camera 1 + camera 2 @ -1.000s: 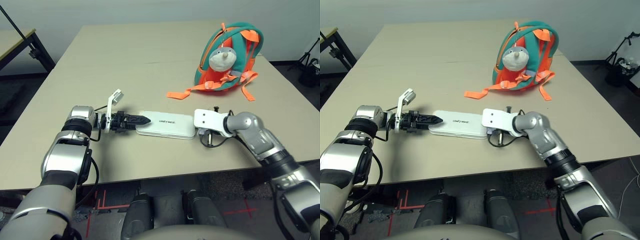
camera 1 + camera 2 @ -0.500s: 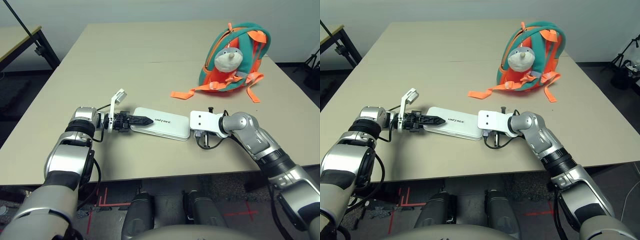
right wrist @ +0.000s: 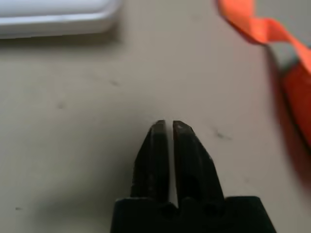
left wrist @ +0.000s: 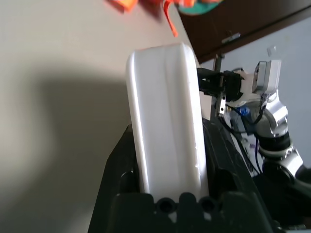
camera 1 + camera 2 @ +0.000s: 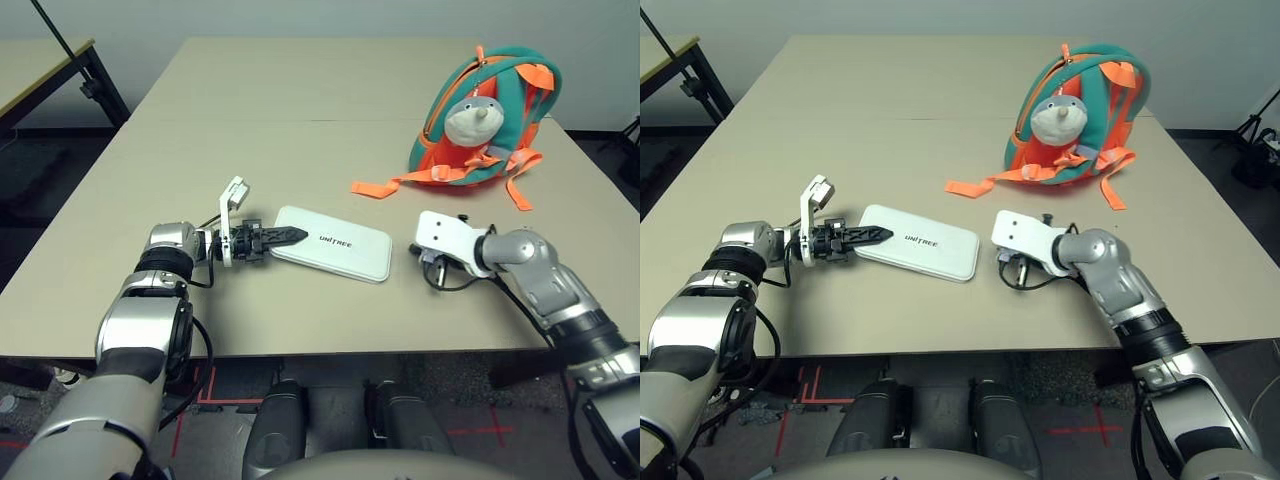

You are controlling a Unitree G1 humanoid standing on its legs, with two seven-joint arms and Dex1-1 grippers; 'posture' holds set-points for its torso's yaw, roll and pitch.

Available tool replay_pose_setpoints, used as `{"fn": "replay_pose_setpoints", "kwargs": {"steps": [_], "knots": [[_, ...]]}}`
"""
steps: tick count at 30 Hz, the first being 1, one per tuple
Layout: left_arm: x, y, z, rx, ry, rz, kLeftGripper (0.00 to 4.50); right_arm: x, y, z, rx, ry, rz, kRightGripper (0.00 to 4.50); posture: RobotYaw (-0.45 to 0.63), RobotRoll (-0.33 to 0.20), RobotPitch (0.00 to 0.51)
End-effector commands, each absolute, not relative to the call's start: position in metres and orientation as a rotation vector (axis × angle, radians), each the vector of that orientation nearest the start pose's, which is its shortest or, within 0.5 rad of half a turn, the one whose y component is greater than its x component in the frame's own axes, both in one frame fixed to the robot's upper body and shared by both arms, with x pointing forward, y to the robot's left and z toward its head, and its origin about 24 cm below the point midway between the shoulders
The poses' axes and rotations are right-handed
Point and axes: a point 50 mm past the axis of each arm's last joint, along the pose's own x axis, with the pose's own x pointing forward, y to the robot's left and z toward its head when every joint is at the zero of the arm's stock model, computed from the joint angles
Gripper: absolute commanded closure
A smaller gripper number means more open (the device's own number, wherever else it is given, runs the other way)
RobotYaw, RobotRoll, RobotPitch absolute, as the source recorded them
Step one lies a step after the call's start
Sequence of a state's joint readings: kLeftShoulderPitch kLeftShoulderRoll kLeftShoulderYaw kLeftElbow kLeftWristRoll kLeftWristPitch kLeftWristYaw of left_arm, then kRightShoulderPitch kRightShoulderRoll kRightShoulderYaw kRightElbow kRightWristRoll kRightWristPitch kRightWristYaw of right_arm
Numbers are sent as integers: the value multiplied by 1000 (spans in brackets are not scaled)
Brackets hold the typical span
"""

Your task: Put the pencil case into the backpack and zip it.

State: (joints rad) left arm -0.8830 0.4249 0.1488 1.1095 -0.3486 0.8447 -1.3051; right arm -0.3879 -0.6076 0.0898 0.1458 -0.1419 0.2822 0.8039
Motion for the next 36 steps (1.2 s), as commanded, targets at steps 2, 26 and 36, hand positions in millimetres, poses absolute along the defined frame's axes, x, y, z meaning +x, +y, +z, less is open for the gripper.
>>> {"fn": "replay_pose_setpoints", "kwargs": {"steps": [2,26,36], "knots": [[346,209,89,-728,557,-922,3037,303,-253,112,-509,312,442,2398,101,0,80],[347,215,118,-649,89,-715,3064,355,-303,166,-193,85,89,0,158,0,56],[347,218,119,-671,58,-685,3065,375,-303,157,-92,99,117,397,169,0,49]]}}
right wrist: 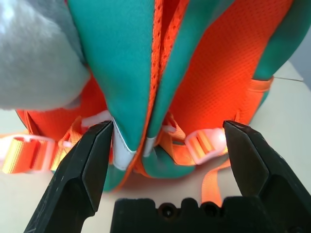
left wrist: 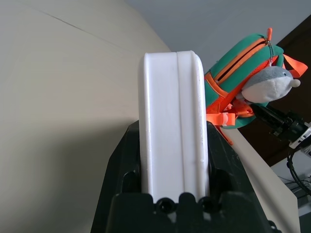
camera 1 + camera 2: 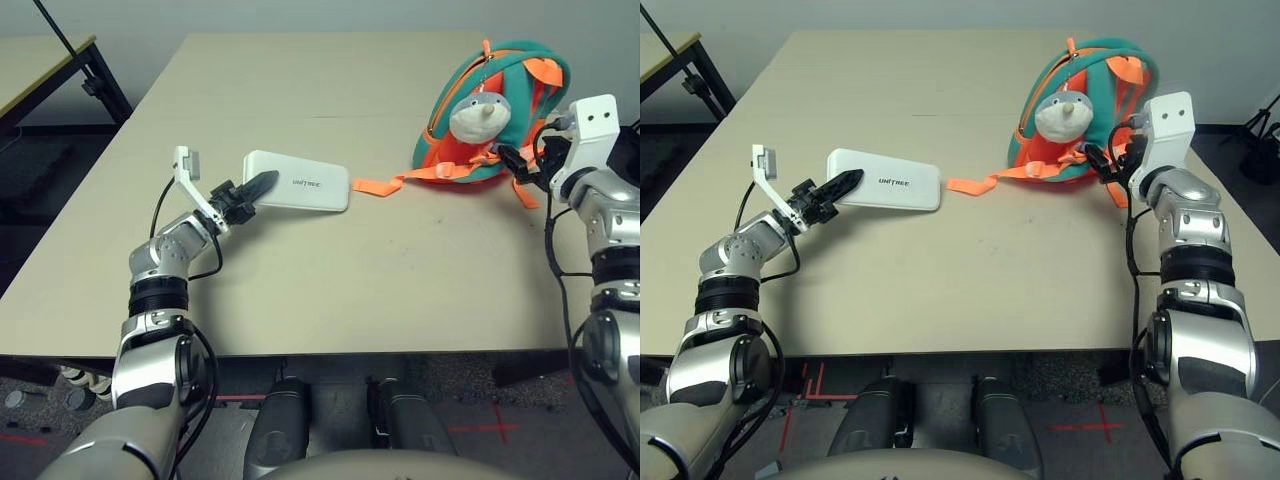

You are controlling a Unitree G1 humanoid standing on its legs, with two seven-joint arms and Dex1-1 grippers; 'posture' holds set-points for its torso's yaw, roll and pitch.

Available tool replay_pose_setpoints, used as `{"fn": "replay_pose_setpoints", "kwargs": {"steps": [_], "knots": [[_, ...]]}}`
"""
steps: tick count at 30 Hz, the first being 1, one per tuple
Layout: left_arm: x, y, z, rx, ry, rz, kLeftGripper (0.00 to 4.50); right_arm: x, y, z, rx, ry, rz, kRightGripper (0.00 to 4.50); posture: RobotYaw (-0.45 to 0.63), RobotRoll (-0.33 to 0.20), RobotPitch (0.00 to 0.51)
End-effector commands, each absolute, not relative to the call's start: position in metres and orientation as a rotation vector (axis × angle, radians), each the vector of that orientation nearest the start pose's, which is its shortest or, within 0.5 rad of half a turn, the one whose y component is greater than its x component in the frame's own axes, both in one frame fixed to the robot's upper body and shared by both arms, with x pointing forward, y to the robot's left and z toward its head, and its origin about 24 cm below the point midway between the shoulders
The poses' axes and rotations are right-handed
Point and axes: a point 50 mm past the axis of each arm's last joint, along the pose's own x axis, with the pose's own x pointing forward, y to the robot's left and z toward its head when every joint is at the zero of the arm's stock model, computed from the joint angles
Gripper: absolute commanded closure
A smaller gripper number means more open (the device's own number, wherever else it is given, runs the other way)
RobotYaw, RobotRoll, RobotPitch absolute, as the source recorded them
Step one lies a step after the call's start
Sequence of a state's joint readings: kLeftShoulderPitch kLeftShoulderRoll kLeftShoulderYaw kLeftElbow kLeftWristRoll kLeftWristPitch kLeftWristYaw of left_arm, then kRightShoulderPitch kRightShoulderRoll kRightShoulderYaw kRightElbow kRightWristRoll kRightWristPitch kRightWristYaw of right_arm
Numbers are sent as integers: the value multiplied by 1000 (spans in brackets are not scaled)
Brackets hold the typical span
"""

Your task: Put the pencil case into the backpack and zip it.

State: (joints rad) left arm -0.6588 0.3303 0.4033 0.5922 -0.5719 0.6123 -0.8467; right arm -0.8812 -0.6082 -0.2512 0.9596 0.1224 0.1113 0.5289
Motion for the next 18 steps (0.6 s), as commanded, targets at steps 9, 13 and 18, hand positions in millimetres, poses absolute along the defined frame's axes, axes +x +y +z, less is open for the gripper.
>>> {"fn": "replay_pose_setpoints", "kwargs": {"steps": [9,13,18], "knots": [[347,219,119,-682,37,-672,3065,382,-292,162,-60,67,174,3714,170,0,49],[347,221,119,-688,25,-656,3065,382,-291,165,-82,52,188,4433,165,0,48],[350,220,121,-706,11,-642,3065,381,-282,174,-142,-9,273,4433,148,0,44]]}}
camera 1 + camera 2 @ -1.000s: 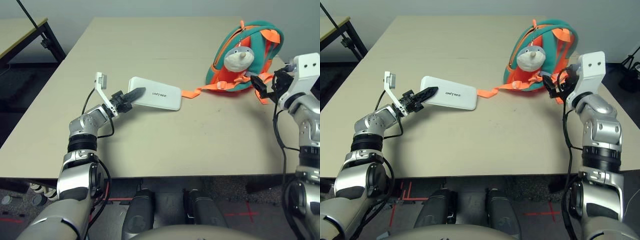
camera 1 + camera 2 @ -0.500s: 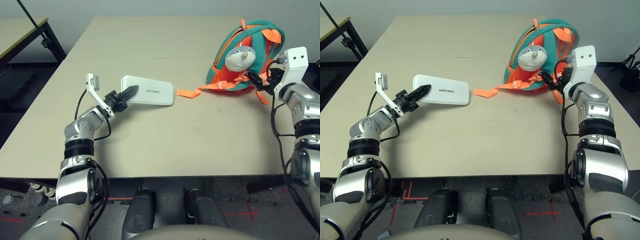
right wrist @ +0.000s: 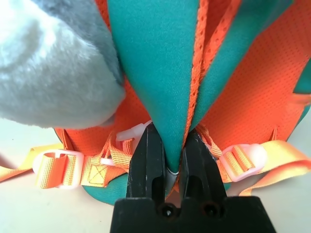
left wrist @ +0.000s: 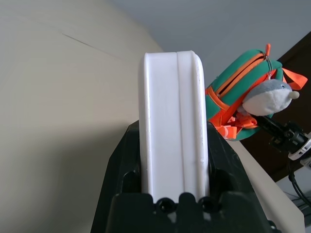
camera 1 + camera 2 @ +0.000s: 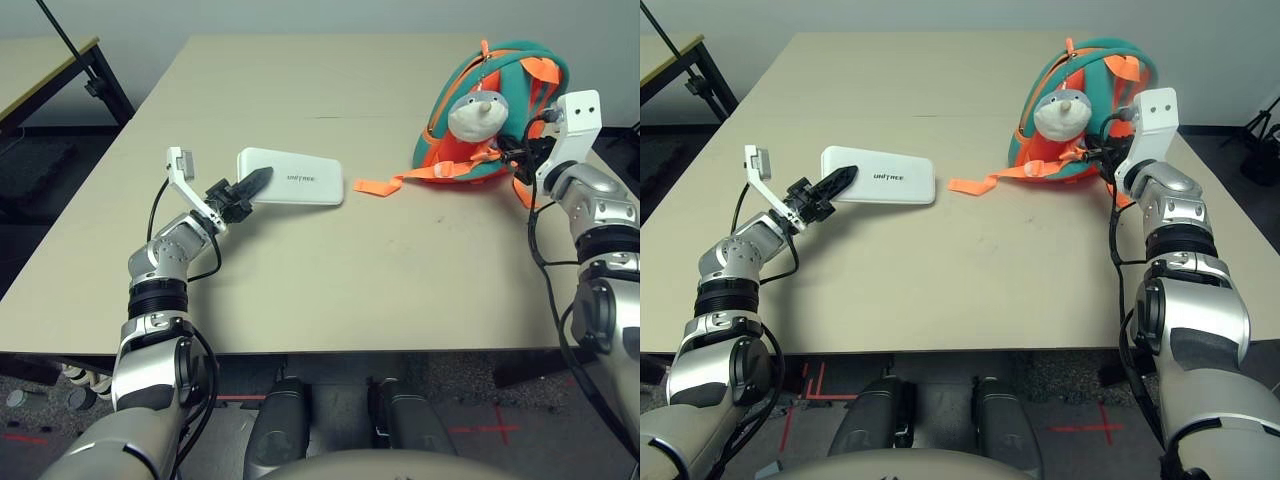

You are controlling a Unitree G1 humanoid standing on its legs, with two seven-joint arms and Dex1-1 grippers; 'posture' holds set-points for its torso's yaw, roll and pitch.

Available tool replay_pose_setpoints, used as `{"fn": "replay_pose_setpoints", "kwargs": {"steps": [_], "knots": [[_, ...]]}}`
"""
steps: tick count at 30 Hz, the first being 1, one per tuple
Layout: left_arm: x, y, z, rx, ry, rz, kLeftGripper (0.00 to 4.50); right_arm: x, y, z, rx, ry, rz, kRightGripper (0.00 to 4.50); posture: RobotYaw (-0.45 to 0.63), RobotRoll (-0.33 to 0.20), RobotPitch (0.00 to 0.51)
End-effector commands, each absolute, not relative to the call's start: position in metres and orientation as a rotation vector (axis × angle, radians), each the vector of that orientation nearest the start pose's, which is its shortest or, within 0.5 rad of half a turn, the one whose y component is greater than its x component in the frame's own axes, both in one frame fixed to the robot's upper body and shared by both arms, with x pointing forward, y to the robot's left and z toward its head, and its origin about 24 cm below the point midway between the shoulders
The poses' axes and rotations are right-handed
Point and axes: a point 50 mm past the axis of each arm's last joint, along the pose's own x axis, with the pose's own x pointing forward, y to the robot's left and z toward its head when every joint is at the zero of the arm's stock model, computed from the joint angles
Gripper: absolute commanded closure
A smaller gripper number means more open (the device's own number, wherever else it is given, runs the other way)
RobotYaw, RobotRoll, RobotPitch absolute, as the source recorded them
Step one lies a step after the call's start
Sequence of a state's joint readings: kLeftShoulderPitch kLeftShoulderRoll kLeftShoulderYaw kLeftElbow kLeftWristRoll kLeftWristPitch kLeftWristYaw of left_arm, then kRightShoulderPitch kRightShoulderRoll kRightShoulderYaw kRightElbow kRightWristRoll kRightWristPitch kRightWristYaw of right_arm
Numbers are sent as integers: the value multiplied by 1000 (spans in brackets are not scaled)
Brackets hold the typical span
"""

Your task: Put the pencil case into the backpack and zip it.

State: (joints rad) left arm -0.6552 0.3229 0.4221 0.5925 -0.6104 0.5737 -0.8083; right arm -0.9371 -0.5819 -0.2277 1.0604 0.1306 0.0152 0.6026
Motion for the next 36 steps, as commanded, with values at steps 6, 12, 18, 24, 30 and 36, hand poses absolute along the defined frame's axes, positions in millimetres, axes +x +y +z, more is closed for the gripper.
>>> {"fn": "replay_pose_setpoints", "kwargs": {"steps": [6,12,18,24,30,36], "knots": [[353,216,120,-734,14,-649,3066,379,-264,203,-155,-117,387,4433,126,0,42],[356,213,120,-738,17,-653,3082,367,-249,235,-105,-235,484,4433,113,0,48],[357,217,122,-730,25,-652,3082,341,-234,251,-96,-284,604,4433,95,0,59],[361,225,129,-710,19,-646,3083,315,-221,248,-89,-274,688,4433,75,0,69],[365,229,146,-733,-22,-666,3083,291,-215,239,-61,-244,705,4433,62,0,75],[367,232,171,-645,-27,-731,3083,269,-205,233,-28,-219,749,4433,39,0,78]]}}
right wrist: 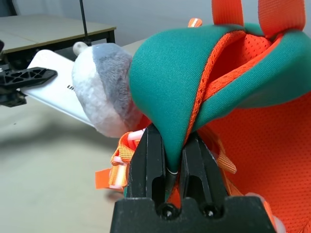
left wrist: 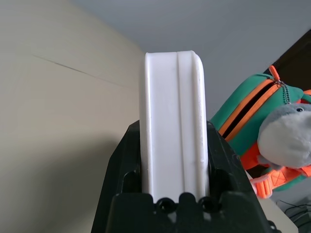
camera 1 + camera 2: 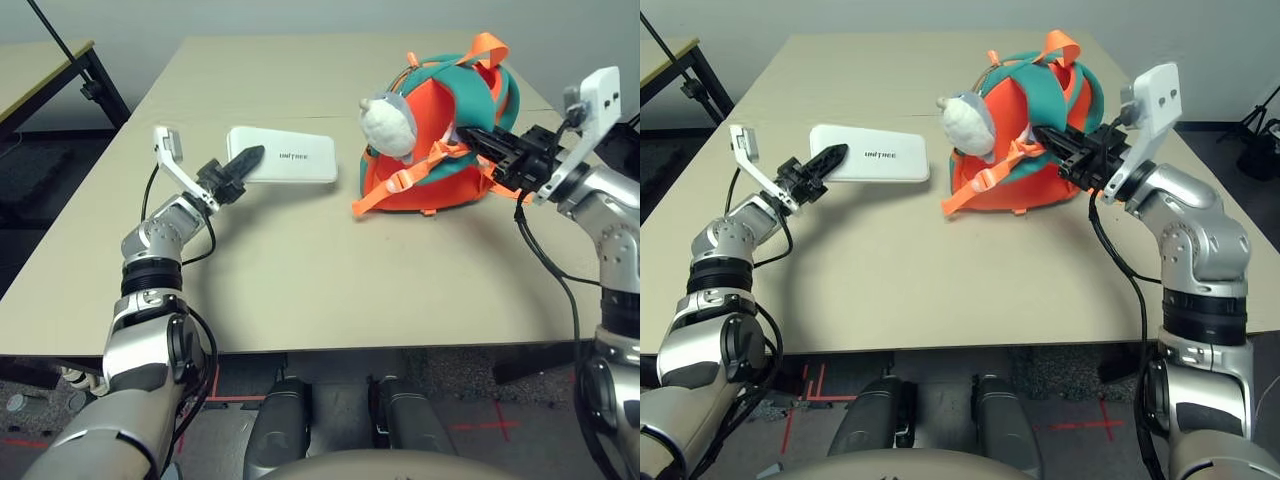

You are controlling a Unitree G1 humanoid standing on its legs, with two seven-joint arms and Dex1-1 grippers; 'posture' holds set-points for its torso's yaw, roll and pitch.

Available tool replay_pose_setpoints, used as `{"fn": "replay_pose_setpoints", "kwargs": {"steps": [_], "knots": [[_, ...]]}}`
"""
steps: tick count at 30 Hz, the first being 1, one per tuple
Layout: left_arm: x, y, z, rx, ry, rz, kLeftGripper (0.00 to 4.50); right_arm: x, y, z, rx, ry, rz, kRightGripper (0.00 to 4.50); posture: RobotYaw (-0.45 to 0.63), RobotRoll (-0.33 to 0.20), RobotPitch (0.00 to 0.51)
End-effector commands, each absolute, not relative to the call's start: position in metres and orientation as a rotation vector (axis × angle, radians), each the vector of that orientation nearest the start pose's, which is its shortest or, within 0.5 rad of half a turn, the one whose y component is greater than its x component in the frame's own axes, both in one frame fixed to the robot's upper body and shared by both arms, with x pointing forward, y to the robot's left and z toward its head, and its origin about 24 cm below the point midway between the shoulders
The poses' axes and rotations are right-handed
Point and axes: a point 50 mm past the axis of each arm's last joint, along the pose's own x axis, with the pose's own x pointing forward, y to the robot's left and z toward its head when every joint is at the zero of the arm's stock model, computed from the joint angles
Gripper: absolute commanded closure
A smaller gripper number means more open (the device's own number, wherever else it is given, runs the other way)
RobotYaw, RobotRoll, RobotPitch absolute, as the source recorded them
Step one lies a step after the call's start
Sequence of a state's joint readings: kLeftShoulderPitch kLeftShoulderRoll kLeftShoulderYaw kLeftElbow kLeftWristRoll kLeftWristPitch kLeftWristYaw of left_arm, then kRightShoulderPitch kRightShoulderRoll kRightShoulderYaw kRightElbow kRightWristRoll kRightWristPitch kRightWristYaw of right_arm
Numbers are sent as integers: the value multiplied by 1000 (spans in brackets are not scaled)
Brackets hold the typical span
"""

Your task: Put the pencil case into the backpack and zip it.

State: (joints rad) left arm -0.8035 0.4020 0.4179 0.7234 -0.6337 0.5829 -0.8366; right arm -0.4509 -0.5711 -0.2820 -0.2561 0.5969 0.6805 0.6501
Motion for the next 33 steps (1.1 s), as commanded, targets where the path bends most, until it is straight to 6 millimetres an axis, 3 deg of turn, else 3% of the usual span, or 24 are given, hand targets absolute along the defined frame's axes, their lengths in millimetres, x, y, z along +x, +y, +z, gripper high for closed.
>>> {"fn": "replay_pose_setpoints", "kwargs": {"steps": [1,7,18,27,33], "knots": [[367,233,174,-626,-26,-746,3083,266,-204,230,-22,-201,764,4433,39,0,78],[365,231,198,-453,-4,-860,3083,265,-208,215,-51,-116,742,4433,39,0,78],[364,205,256,-210,-118,-1062,3089,267,-209,209,-69,-89,747,4433,47,0,77],[366,186,275,-108,-147,-1174,3090,266,-211,209,-68,-91,736,4433,30,0,65],[363,167,271,-56,-116,-1271,3091,265,-211,208,-64,-97,728,4433,26,0,59]]}}
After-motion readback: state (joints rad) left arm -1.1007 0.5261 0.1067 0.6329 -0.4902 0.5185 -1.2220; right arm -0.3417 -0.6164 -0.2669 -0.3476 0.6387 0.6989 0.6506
